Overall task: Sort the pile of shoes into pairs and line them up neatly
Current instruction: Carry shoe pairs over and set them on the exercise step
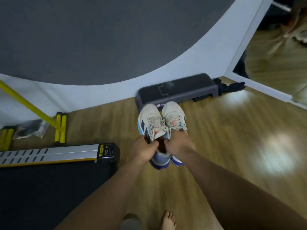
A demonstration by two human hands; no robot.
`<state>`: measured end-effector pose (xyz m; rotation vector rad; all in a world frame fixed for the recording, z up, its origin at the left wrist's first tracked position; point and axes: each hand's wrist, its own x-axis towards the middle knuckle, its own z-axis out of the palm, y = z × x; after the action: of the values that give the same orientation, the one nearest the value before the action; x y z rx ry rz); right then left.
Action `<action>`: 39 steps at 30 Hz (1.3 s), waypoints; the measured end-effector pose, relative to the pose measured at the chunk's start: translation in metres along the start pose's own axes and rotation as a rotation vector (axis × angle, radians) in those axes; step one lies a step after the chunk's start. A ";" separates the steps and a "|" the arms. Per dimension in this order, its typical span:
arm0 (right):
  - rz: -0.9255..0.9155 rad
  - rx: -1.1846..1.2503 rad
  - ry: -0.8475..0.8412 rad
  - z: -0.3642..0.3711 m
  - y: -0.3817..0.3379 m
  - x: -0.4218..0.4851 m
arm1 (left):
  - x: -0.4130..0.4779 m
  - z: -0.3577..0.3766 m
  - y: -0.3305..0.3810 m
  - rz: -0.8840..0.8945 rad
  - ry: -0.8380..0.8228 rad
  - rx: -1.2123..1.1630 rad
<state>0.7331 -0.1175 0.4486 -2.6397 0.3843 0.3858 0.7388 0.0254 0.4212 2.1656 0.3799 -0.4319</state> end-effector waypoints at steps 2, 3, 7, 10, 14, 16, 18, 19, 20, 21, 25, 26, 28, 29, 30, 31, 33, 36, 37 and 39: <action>-0.029 0.014 -0.014 -0.014 -0.013 0.043 | 0.039 -0.006 0.024 -0.004 0.033 0.002; -0.038 0.017 -0.017 -0.020 -0.019 0.066 | 0.060 -0.008 0.034 0.001 0.044 -0.006; -0.052 0.014 -0.029 -0.031 -0.040 0.166 | 0.149 -0.008 0.067 0.014 0.050 -0.062; -0.028 0.014 -0.064 -0.032 -0.047 0.242 | 0.222 0.002 0.083 0.034 0.036 -0.047; 0.055 0.027 -0.181 -0.032 -0.050 0.327 | 0.301 0.021 0.102 0.002 -0.066 0.022; 0.097 0.051 -0.210 -0.036 -0.051 0.367 | 0.337 0.028 0.117 -0.021 -0.106 0.032; 0.109 0.058 -0.242 -0.041 -0.052 0.407 | 0.374 0.031 0.134 -0.055 -0.127 0.021; 0.108 0.060 -0.255 -0.044 -0.053 0.428 | 0.394 0.033 0.142 -0.074 -0.135 0.005; 0.097 0.057 -0.266 -0.047 -0.054 0.444 | 0.409 0.033 0.149 -0.093 -0.142 -0.011; 0.093 0.059 -0.280 -0.049 -0.056 0.464 | 0.428 0.034 0.156 -0.115 -0.150 -0.018; 0.057 0.080 -0.301 -0.041 -0.060 0.570 | 0.521 0.051 0.176 -0.156 -0.120 0.005; 0.034 0.067 -0.315 -0.034 -0.061 0.596 | 0.543 0.057 0.179 -0.170 -0.096 -0.008; 0.025 0.036 -0.329 -0.017 -0.062 0.649 | 0.590 0.071 0.184 -0.216 -0.067 -0.051; 0.024 0.016 -0.342 -0.008 -0.064 0.672 | 0.612 0.078 0.182 -0.260 -0.058 -0.077; 0.025 -0.005 -0.346 0.003 -0.065 0.695 | 0.633 0.084 0.179 -0.289 -0.035 -0.094; 0.020 -0.030 -0.345 0.014 -0.066 0.719 | 0.656 0.093 0.174 -0.296 -0.004 -0.100; 0.008 -0.069 -0.340 0.042 -0.062 0.763 | 0.700 0.109 0.155 -0.278 0.030 -0.085; 0.011 -0.070 -0.328 0.097 -0.055 0.824 | 0.771 0.135 0.119 -0.262 0.029 -0.060; 0.011 -0.070 -0.331 0.116 -0.053 0.842 | 0.795 0.143 0.104 -0.253 0.019 -0.046; 0.010 -0.073 -0.317 0.155 -0.049 0.878 | 0.844 0.159 0.074 -0.227 -0.008 -0.021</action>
<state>1.5276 -0.1823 0.0451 -2.5868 0.2845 0.8218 1.4966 -0.0492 0.0178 2.1074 0.6268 -0.5590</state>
